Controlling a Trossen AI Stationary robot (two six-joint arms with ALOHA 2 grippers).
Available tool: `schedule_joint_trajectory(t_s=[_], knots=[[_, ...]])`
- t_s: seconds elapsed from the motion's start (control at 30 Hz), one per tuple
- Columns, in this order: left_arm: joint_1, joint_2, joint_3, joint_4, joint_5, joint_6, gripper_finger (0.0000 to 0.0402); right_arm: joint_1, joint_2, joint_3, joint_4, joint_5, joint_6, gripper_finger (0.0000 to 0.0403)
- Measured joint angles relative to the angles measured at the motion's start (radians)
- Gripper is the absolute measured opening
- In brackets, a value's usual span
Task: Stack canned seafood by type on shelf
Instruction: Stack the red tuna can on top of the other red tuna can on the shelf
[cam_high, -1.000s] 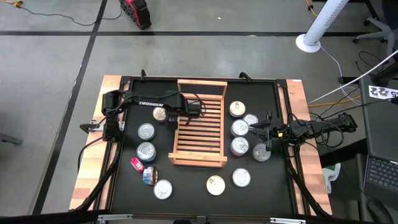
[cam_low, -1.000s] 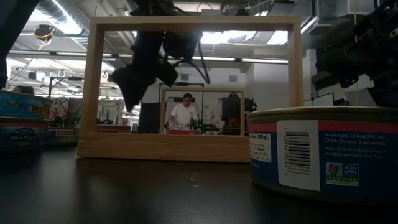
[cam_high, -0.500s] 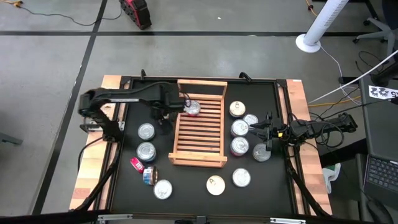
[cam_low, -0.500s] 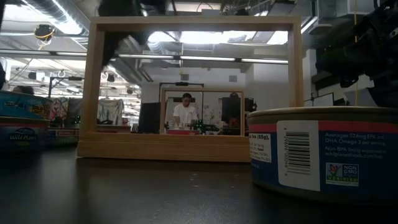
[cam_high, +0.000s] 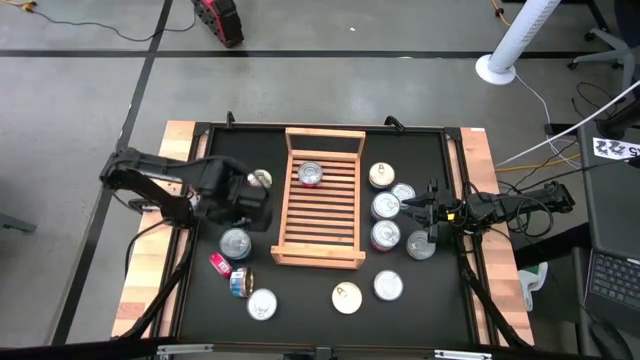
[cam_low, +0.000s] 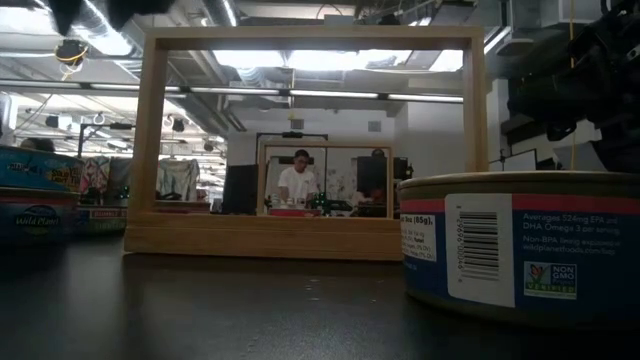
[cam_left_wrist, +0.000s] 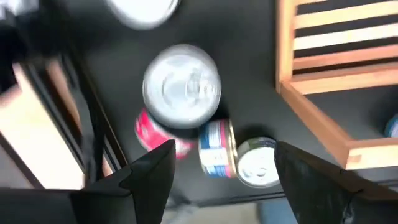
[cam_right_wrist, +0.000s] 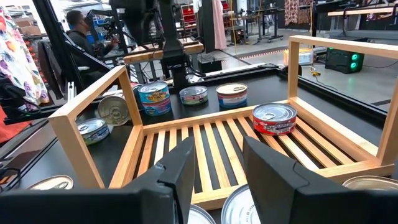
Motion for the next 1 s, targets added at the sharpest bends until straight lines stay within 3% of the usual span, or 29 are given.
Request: schedule_joint_trajectory(t_s=[0.23,0.5,1.0], knots=[[-0.182,0.006,-0.002,0.001,-0.004,-0.447,0.0265,0.000,0.000,0.000,0.000,0.000,0.000,0.0136],[-0.370,0.020,-0.002,-0.002,-0.091,-0.820,0.0265,0.000,0.000,0.000,0.000,0.000,0.000,0.0136],[-0.440,0.221,-0.002,-0.010,-0.093,-0.845,0.0265,0.000,0.000,0.000,0.000,0.000,0.000,0.0136]])
